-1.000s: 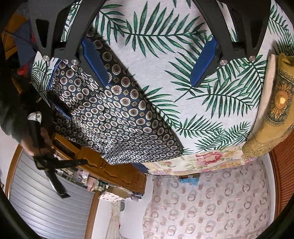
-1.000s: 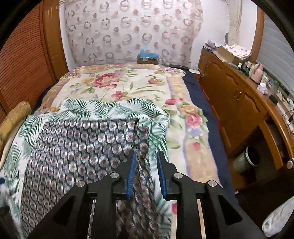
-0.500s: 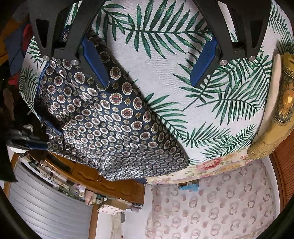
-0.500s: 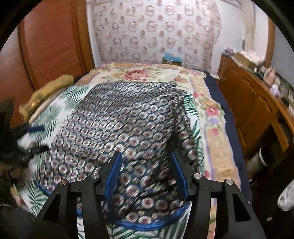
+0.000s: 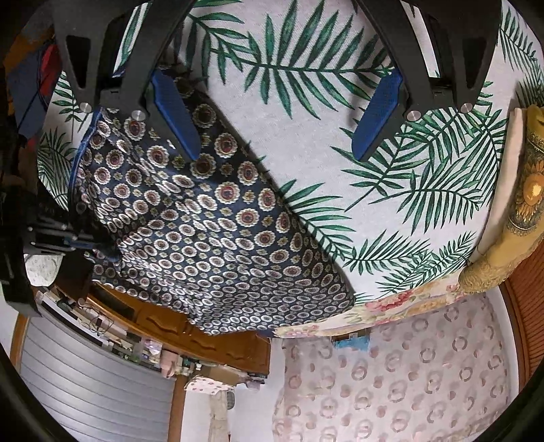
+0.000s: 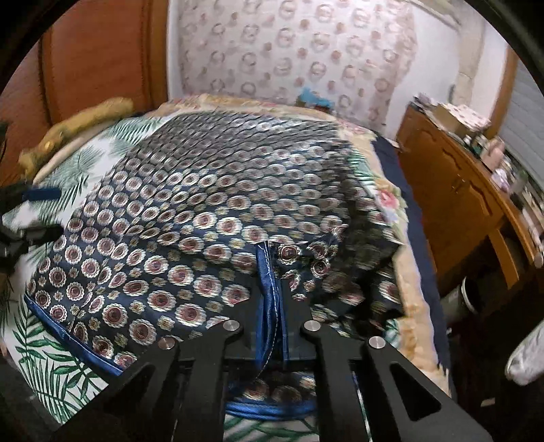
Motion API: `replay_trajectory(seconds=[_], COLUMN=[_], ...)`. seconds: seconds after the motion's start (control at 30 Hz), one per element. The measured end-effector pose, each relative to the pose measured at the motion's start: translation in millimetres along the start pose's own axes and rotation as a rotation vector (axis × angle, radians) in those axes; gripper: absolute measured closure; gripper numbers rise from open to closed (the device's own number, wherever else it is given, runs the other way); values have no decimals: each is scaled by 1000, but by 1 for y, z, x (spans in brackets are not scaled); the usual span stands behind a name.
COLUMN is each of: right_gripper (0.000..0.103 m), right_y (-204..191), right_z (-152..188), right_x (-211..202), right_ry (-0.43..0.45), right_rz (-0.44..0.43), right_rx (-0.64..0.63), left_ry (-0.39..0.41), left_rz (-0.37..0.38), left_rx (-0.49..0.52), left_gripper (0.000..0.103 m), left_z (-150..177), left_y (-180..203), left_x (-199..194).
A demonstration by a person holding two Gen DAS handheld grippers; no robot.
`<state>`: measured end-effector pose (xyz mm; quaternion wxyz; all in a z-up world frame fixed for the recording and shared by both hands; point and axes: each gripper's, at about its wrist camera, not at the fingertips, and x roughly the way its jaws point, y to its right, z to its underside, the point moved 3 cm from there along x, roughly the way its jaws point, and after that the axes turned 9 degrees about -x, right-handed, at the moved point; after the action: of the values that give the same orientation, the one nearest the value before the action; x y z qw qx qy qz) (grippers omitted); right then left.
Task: Fold small clothes
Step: 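Grasp the blue-trimmed hem with the right tool and fold it over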
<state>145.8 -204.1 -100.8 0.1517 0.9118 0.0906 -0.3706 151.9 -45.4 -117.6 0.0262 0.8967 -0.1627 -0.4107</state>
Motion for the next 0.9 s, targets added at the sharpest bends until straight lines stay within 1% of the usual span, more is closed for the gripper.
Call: replay_trajectory(seconds=[0.13, 0.23, 0.3, 0.37, 0.47, 0.53, 0.57, 0.6, 0.63, 0.77, 0.83, 0.9], right_gripper=[101, 101, 101, 101, 101, 101, 96, 93, 88, 87, 87, 87], right_y=[21, 34, 41, 47, 45, 39, 36, 42, 44, 50, 48, 44], right_z=[11, 24, 32, 39, 43, 36, 33, 32, 29, 10, 0, -6], right_x=[-25, -44, -46, -38, -29, -30, -31, -36, -37, -48, -48, -37], right_ry=[81, 129, 123, 101, 76, 76, 77, 81, 83, 123, 133, 127], right_rz=[14, 64, 84, 73, 85, 72, 65, 65, 68, 55, 48, 37], right_rx=[105, 148, 182, 211, 220, 223, 222, 222, 223, 215, 190, 151], left_ry=[7, 11, 11, 9, -4, -12, -17, -17, -18, -37, -50, -66], left_rz=[5, 7, 13, 15, 14, 1, -2, -4, -9, -26, -31, -36], left_rx=[15, 26, 31, 36, 51, 62, 65, 66, 67, 69, 66, 63], left_gripper=[11, 11, 11, 11, 11, 11, 11, 11, 11, 11, 11, 11], left_z=[2, 2, 3, 3, 6, 8, 8, 8, 7, 8, 8, 8], left_y=[8, 14, 17, 20, 24, 26, 26, 28, 29, 30, 29, 29], left_x=[-3, -4, -4, -4, 0, 2, 3, 3, 3, 8, 11, 14])
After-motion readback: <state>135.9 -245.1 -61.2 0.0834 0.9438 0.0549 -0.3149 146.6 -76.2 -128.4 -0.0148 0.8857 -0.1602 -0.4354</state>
